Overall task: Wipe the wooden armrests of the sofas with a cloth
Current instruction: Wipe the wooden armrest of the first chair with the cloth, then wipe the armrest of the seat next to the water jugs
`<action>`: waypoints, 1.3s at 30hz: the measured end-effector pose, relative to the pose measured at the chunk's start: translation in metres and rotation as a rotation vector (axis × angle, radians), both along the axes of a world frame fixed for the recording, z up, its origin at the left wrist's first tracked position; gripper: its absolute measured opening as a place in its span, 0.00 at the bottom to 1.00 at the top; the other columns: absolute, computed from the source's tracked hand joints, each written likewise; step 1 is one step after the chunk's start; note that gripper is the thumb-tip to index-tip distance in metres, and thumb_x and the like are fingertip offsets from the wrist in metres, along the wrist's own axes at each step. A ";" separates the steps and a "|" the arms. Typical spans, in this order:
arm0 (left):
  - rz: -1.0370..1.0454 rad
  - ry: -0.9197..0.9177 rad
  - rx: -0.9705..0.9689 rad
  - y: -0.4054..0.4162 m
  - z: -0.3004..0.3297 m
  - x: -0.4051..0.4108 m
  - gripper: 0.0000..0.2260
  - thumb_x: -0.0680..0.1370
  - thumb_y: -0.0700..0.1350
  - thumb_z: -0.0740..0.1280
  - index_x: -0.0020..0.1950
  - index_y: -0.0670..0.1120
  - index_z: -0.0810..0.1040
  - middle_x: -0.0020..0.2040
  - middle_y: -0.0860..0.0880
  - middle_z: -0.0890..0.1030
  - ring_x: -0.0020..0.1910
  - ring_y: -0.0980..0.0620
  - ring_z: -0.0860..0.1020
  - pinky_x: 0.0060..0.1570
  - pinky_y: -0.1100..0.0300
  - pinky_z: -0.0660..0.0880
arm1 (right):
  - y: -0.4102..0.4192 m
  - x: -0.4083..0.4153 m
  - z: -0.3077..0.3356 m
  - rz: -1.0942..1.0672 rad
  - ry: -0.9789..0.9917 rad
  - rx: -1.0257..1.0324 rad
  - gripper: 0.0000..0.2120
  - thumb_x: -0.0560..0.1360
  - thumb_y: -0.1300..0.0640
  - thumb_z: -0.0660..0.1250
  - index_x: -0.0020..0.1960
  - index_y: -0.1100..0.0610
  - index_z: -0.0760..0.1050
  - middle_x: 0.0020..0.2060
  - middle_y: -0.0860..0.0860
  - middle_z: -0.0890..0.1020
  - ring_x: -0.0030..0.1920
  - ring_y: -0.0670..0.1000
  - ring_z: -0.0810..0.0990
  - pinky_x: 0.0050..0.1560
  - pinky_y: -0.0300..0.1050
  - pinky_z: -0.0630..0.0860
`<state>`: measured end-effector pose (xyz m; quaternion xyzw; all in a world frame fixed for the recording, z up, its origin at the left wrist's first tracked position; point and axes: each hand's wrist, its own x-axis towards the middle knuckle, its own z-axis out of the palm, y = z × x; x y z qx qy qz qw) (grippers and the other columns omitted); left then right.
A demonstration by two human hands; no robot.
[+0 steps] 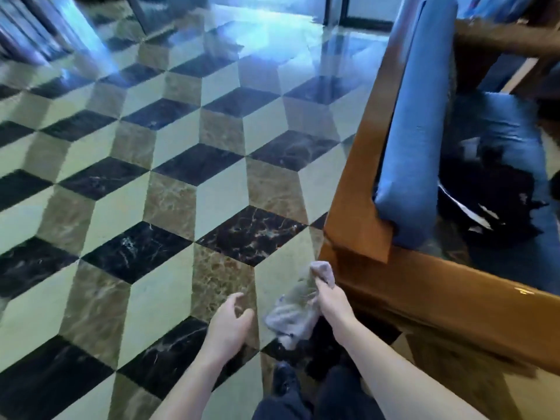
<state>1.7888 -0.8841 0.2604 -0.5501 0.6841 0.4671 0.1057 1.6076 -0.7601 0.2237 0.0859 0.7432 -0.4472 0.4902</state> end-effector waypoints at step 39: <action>0.303 0.865 0.783 -0.586 0.147 -0.539 0.29 0.70 0.39 0.74 0.70 0.31 0.75 0.64 0.33 0.80 0.62 0.36 0.78 0.53 0.48 0.77 | -0.539 -0.430 0.191 -0.254 0.407 -0.764 0.16 0.69 0.37 0.78 0.56 0.35 0.85 0.57 0.43 0.88 0.60 0.45 0.86 0.54 0.37 0.82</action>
